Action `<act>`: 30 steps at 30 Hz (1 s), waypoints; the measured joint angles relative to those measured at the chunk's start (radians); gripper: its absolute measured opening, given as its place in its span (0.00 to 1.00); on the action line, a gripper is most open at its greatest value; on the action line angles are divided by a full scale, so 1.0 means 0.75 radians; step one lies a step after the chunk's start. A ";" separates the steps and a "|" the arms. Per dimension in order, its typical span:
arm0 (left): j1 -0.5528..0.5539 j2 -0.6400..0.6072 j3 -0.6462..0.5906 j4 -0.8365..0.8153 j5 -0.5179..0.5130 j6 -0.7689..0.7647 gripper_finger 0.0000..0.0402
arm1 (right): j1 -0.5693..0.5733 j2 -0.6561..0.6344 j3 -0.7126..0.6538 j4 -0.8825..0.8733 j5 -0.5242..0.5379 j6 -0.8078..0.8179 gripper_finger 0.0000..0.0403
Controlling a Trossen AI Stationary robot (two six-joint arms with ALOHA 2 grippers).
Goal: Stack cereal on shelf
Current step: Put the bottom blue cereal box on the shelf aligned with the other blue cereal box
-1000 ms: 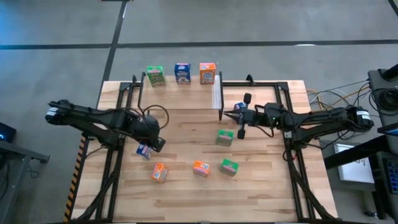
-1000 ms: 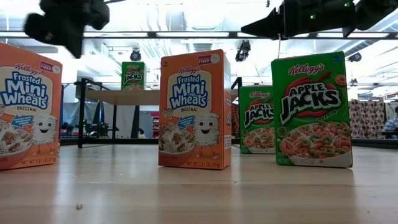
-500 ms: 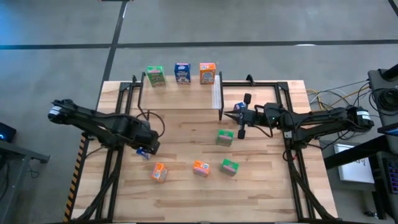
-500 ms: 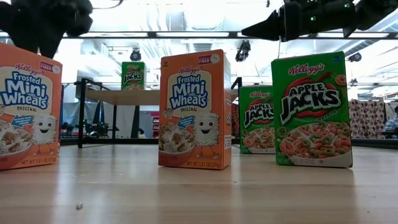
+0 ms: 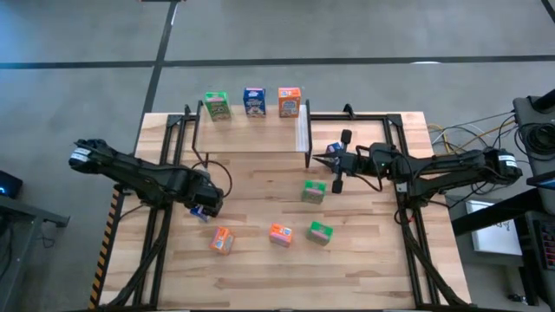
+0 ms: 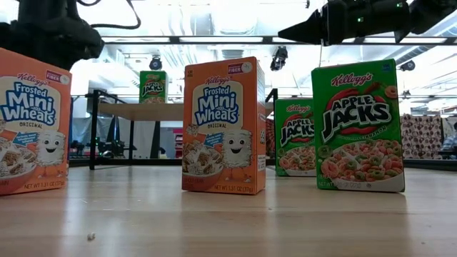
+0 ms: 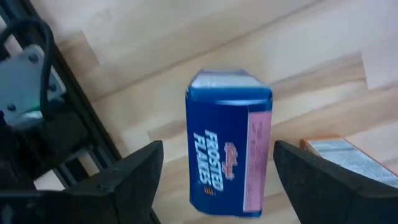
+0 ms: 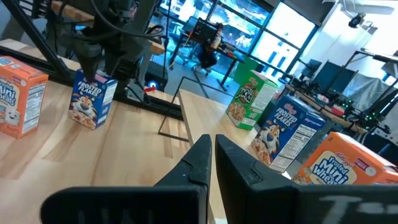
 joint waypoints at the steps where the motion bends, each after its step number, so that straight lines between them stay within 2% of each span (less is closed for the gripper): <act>1: 0.000 0.006 0.000 0.001 -0.007 0.004 0.71 | 0.000 0.000 0.000 0.001 0.000 0.000 0.03; 7: -0.007 0.044 0.000 0.004 -0.008 0.021 0.65 | 0.000 0.000 0.000 0.001 0.000 0.000 0.03; 21: -0.034 0.104 0.004 0.013 -0.009 0.029 0.43 | 0.000 0.000 0.000 -0.001 0.001 0.001 0.03; 30: -0.036 0.104 0.139 0.004 -0.096 0.180 0.33 | 0.000 0.000 0.000 -0.019 0.001 0.016 0.03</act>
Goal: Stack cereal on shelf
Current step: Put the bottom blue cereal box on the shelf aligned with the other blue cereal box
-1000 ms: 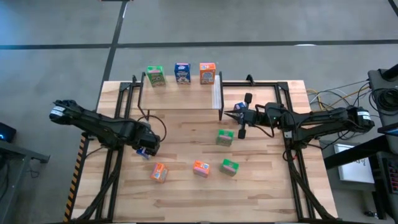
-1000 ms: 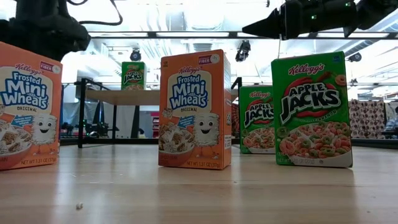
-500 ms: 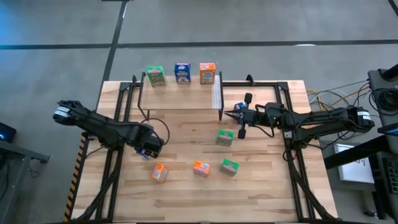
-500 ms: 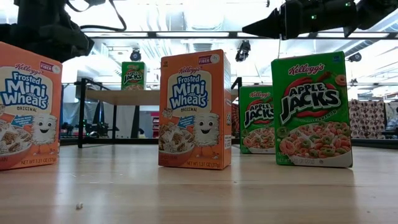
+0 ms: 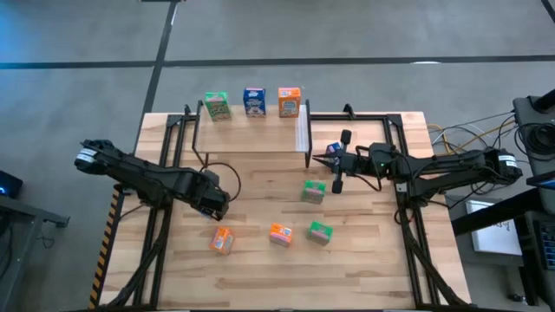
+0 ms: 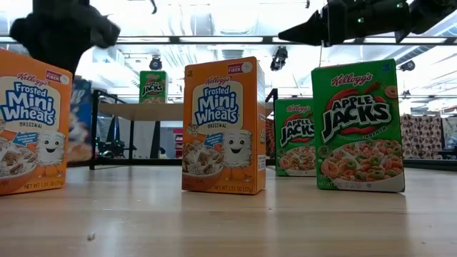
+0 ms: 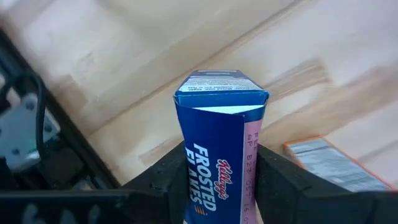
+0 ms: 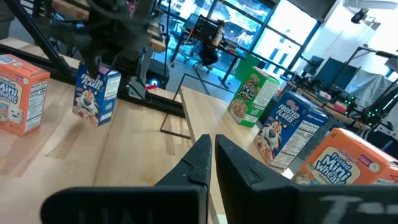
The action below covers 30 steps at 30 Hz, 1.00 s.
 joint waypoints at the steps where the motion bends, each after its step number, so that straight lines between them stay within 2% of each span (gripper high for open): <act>1: 0.000 0.000 0.024 -0.006 -0.012 0.039 0.32 | 0.000 0.000 0.000 -0.004 0.000 0.004 0.03; 7: 0.000 0.017 0.237 0.009 -0.135 0.385 0.32 | 0.000 0.000 0.001 -0.024 0.000 0.022 0.03; 13: -0.021 0.106 0.483 0.166 -0.543 0.799 0.32 | 0.000 -0.010 0.001 -0.019 -0.001 0.019 0.03; 16: -0.032 0.174 0.586 0.223 -0.644 1.079 0.32 | 0.001 -0.019 0.001 -0.020 -0.001 0.020 0.03; 22: -0.002 0.310 0.833 0.225 -0.690 1.547 0.32 | 0.001 -0.029 0.001 -0.025 -0.002 0.075 0.03; 30: 0.163 0.435 1.157 0.045 -0.688 1.914 0.32 | 0.001 -0.038 0.001 -0.083 -0.012 0.112 0.03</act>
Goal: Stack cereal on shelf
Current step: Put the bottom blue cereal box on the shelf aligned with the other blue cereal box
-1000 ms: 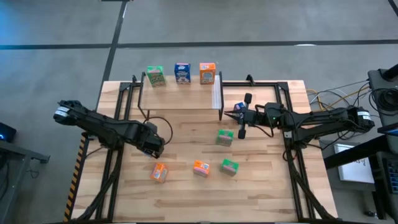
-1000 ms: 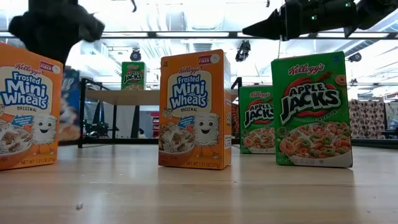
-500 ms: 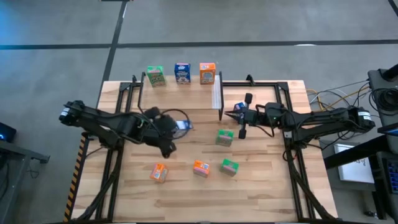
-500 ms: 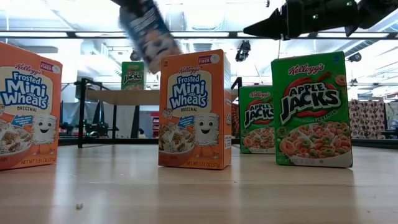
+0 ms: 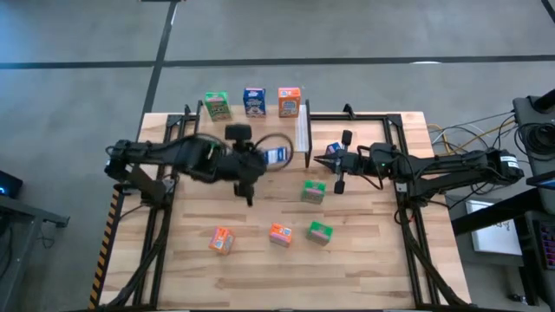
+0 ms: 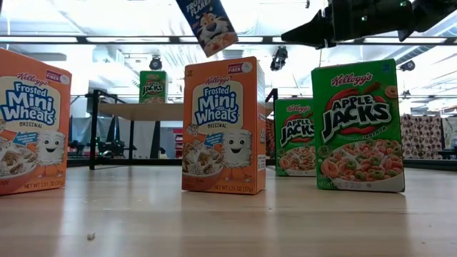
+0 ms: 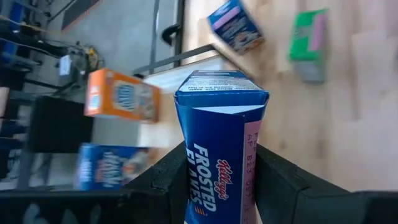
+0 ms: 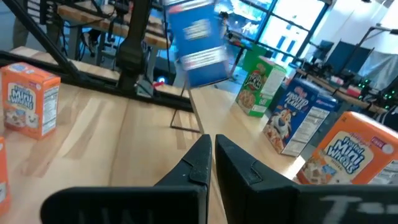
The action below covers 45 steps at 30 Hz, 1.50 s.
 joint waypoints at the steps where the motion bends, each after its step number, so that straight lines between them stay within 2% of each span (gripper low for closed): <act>1: 0.030 0.012 0.032 -0.025 0.000 0.033 0.32 | 0.000 0.000 0.000 -0.008 0.000 -0.001 0.03; 4: 0.133 0.044 0.110 -0.081 0.033 0.112 0.32 | 0.000 -0.003 0.000 -0.024 0.000 -0.001 0.03; 9: 0.329 0.079 0.155 -0.089 0.271 0.204 0.32 | 0.000 -0.014 0.000 -0.045 0.000 0.003 0.03; 11: 0.399 0.084 0.145 -0.084 0.322 0.247 0.32 | 0.000 -0.014 0.000 -0.048 0.000 0.004 0.03; 17: 0.580 0.084 0.087 -0.086 0.343 0.309 0.32 | 0.000 -0.014 0.000 -0.051 0.000 0.015 0.03; 24: 0.705 0.084 0.052 -0.079 0.631 0.343 0.32 | 0.000 -0.014 0.000 -0.074 0.000 0.014 0.03; 39: 0.776 0.078 -0.082 -0.022 0.632 0.365 0.32 | 0.000 -0.015 0.000 -0.074 0.000 0.014 0.03; 45: 0.776 0.079 -0.078 -0.025 0.631 0.369 0.32 | 0.000 -0.015 0.000 -0.074 0.000 0.022 0.03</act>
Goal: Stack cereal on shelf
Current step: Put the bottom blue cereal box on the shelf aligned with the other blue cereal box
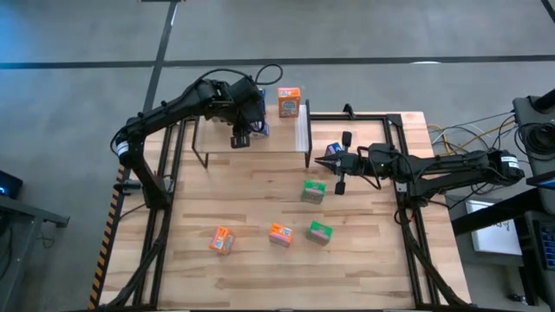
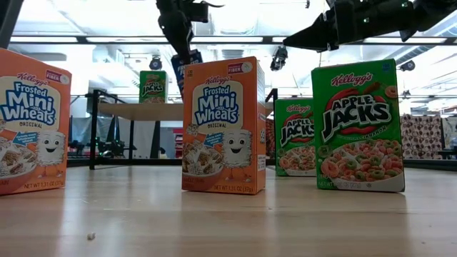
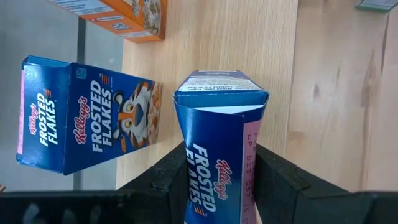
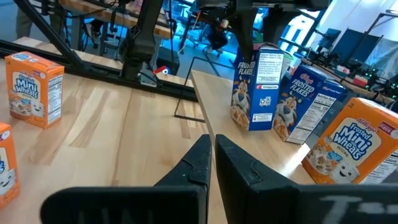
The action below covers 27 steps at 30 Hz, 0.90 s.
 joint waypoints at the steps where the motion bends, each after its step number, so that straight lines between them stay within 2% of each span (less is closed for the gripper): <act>1: 0.000 0.001 0.004 -0.001 0.000 0.000 0.32 | 0.000 0.000 0.000 0.000 0.000 0.001 0.03; 27: 0.002 0.005 0.013 0.013 -0.005 0.010 0.32 | 0.000 0.000 0.000 -0.004 0.000 0.002 0.03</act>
